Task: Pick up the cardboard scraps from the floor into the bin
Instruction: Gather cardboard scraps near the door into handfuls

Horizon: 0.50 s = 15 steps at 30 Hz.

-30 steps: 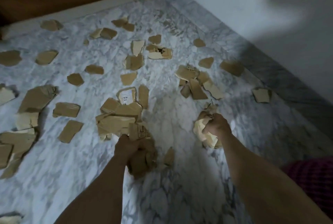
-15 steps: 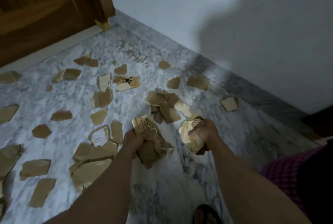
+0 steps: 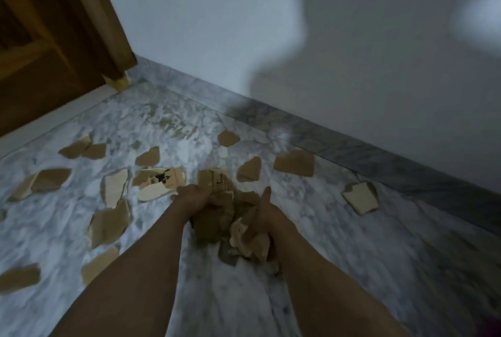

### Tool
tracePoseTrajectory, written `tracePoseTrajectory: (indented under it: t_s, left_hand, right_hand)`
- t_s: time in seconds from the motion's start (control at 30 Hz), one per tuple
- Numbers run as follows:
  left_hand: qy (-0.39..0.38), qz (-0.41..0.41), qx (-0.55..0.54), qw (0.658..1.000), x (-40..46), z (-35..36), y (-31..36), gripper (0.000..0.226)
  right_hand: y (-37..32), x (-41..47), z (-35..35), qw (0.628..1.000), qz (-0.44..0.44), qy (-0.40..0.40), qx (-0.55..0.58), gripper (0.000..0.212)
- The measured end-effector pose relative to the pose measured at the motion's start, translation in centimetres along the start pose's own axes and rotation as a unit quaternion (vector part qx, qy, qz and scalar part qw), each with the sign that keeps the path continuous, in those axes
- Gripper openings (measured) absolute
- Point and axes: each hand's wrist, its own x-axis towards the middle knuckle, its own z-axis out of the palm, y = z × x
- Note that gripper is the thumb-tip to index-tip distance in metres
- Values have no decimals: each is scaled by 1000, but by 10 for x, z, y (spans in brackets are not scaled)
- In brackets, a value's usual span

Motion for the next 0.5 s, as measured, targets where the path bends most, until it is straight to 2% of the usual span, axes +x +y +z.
tracePoseTrajectory:
  t_s: [0.03, 0.13, 0.23, 0.33, 0.5]
  left_hand:
    - [-24, 30, 51, 998, 0, 3, 1, 80]
    - [-77, 79, 129, 985, 2, 9, 13, 54]
    - [-97, 126, 126, 979, 4, 18, 18, 47]
    - [-129, 110, 80, 982, -1, 18, 20, 40]
    - [-106, 102, -20, 989, -6, 5, 1, 44]
  right_hand:
    - [0, 3, 7, 998, -3, 4, -59, 101]
    - [3, -1, 19, 980, -13, 23, -200, 117]
    - [6, 5, 15, 963, -19, 31, -268, 125]
    - [5, 9, 15, 971, -33, 13, -235, 121]
    - [10, 11, 11, 995, -43, -5, -94, 87]
